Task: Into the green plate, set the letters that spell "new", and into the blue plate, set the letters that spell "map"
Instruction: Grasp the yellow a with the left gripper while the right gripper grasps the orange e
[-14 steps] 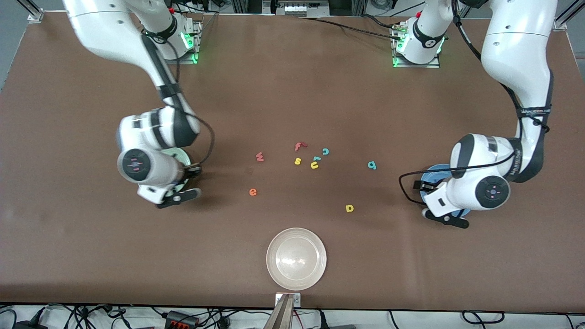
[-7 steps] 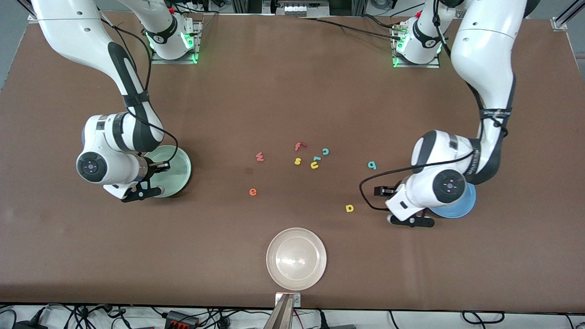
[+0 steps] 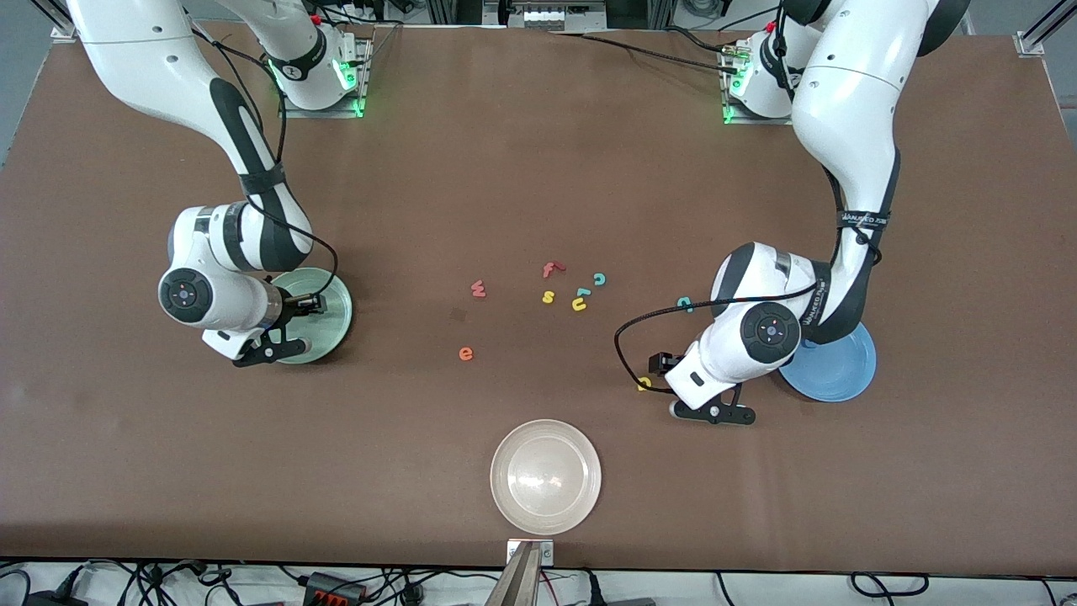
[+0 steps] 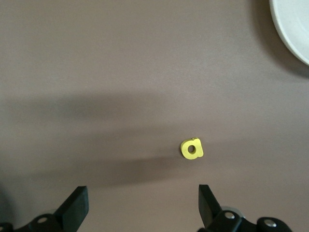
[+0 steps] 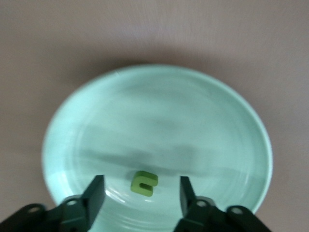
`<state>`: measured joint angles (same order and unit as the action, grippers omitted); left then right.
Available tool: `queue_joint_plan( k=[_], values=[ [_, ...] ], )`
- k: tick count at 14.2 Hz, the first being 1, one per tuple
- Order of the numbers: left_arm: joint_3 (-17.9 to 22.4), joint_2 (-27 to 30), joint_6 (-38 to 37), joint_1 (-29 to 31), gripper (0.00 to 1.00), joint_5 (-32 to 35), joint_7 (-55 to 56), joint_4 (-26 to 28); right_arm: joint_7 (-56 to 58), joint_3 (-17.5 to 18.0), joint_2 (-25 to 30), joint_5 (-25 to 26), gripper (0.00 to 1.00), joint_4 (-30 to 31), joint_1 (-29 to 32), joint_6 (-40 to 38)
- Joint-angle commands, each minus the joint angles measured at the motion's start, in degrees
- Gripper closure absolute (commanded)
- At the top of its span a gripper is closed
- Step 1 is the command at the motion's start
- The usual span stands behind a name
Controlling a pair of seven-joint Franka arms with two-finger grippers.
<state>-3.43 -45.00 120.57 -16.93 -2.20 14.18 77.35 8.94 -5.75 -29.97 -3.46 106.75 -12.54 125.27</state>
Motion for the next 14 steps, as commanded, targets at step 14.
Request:
queue_joint_plan(
  k=[14],
  values=[
    [0.71,-6.67,10.02,-5.65,0.21,0.09,3.39,-1.86,-25.81,0.92,-14.41,-5.16,0.22,-24.66,-18.74,2.86]
  ],
)
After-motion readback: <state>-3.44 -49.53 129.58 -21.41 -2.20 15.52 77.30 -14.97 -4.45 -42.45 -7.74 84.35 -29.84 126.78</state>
